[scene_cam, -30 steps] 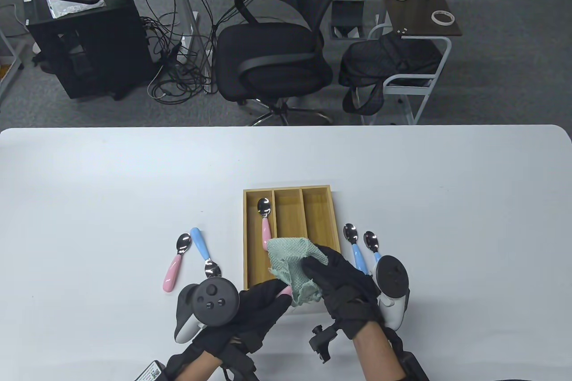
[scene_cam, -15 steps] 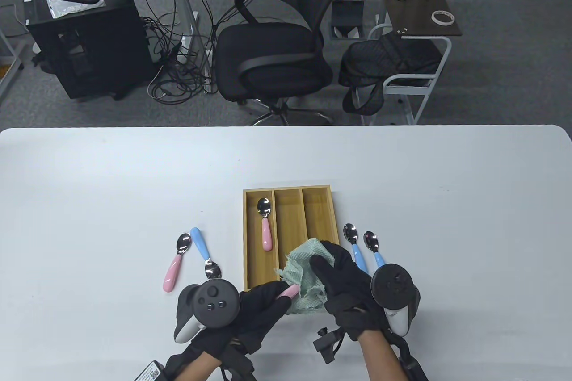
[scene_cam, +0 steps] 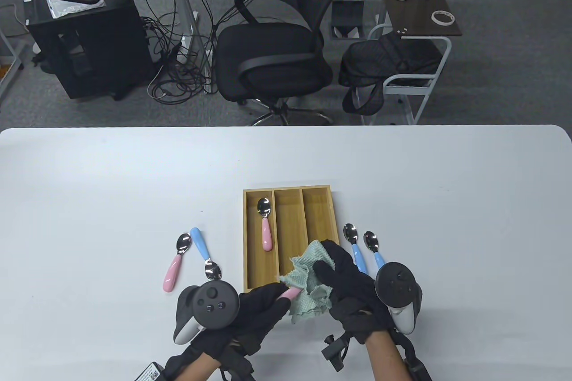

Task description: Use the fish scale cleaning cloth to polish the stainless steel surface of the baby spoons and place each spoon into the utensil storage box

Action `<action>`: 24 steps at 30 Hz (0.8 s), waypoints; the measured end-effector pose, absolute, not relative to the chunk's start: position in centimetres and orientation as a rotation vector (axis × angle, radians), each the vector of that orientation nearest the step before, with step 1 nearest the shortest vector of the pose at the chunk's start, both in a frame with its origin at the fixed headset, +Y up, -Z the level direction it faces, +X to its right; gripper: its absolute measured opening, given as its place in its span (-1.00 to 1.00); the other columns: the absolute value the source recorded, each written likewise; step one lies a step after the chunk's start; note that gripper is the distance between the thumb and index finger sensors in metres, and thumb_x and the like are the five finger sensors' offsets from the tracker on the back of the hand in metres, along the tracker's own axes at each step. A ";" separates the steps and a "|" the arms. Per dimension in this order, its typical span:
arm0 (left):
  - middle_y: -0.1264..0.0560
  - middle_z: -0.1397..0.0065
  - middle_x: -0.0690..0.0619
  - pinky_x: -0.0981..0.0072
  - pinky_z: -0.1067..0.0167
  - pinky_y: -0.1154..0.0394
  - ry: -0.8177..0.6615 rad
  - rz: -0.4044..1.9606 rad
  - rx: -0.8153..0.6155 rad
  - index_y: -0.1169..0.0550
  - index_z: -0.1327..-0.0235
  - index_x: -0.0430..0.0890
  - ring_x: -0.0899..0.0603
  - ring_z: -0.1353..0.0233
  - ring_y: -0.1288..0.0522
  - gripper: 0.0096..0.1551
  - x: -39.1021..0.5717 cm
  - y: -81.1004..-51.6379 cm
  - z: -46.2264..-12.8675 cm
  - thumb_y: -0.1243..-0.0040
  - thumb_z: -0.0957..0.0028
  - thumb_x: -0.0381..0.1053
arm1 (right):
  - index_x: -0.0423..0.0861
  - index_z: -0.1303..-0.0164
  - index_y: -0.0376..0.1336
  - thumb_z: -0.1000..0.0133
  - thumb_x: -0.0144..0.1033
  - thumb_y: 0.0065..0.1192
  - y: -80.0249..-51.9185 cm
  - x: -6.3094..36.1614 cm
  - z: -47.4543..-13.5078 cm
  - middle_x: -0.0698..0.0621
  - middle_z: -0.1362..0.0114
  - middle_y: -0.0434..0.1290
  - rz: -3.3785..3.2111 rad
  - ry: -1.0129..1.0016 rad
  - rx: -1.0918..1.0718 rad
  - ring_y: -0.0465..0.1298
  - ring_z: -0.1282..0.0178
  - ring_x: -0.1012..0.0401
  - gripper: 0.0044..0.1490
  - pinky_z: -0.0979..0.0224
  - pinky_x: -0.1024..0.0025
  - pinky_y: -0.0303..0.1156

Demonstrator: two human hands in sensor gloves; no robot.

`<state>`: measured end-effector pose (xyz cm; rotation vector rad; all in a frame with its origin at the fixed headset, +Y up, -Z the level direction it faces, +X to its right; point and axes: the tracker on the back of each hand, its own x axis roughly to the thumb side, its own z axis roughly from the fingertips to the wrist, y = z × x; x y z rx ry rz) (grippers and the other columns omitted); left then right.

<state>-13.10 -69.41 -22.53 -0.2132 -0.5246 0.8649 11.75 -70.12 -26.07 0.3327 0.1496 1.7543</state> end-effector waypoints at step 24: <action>-0.58 -0.17 -0.05 0.05 0.01 -0.62 -0.539 0.753 -0.154 -0.45 -0.45 -0.22 -0.07 0.00 -0.66 -0.38 -12.9 -69.6 -22.3 0.05 -0.36 0.18 | -0.08 -0.51 0.09 -0.37 -0.07 0.08 -68.7 13.8 -25.3 0.08 -0.36 0.46 1.935 -0.233 0.142 0.57 -0.19 0.08 -0.42 -0.28 0.18 0.58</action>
